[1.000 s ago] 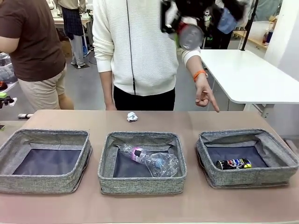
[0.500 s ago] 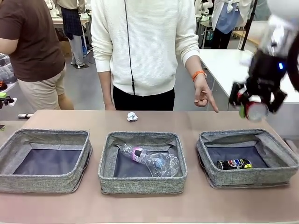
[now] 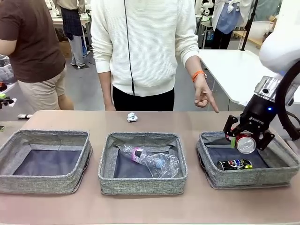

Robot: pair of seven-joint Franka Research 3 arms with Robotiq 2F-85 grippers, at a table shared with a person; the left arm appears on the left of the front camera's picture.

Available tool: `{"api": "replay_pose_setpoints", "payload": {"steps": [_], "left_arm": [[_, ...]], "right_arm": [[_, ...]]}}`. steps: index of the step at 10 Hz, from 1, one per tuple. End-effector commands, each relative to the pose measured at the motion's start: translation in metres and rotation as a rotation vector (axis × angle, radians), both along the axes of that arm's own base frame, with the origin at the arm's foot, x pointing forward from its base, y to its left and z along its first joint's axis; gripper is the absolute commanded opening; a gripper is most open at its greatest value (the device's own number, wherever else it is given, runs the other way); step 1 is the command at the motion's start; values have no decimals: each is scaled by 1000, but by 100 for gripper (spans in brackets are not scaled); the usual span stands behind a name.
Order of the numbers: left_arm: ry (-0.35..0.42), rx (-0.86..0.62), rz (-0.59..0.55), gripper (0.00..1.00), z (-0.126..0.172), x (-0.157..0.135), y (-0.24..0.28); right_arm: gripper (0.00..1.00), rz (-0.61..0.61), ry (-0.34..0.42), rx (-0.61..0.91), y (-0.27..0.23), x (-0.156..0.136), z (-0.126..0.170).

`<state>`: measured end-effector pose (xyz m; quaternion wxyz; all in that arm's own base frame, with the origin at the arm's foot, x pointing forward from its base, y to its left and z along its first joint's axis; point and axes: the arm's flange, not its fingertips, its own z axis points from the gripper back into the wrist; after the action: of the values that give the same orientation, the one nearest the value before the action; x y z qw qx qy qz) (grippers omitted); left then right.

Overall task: Sort the waste into the appropriate baskets.
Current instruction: Place the picked waste into the Fabric basket indicated by the person.

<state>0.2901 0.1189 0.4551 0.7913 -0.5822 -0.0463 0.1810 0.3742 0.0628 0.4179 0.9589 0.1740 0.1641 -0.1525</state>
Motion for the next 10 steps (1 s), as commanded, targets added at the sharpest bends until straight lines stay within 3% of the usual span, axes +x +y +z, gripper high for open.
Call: {"api": "replay_pose_setpoints", "payload": {"steps": [1, 3, 4, 5, 6, 10], "left_arm": [[-2, -23, 5, 100, 3, -1, -4], [-2, -23, 5, 100, 3, -1, -4], [-2, -23, 5, 100, 3, -1, -4], [-2, -23, 5, 100, 3, -1, -4], [-2, -23, 5, 100, 3, -1, -4], [-2, -23, 5, 100, 3, -1, -4]], "right_arm": [[27, -2, -16, 28, 7, 2, 0], [27, 3, -15, 20, 9, 3, 0], [41, 2, -14, 21, 9, 3, 1], [84, 16, -35, 11, 9, 2, 0], [99, 2, -37, 13, 9, 2, 0], [100, -3, -32, 2, 11, 5, -1]]}}
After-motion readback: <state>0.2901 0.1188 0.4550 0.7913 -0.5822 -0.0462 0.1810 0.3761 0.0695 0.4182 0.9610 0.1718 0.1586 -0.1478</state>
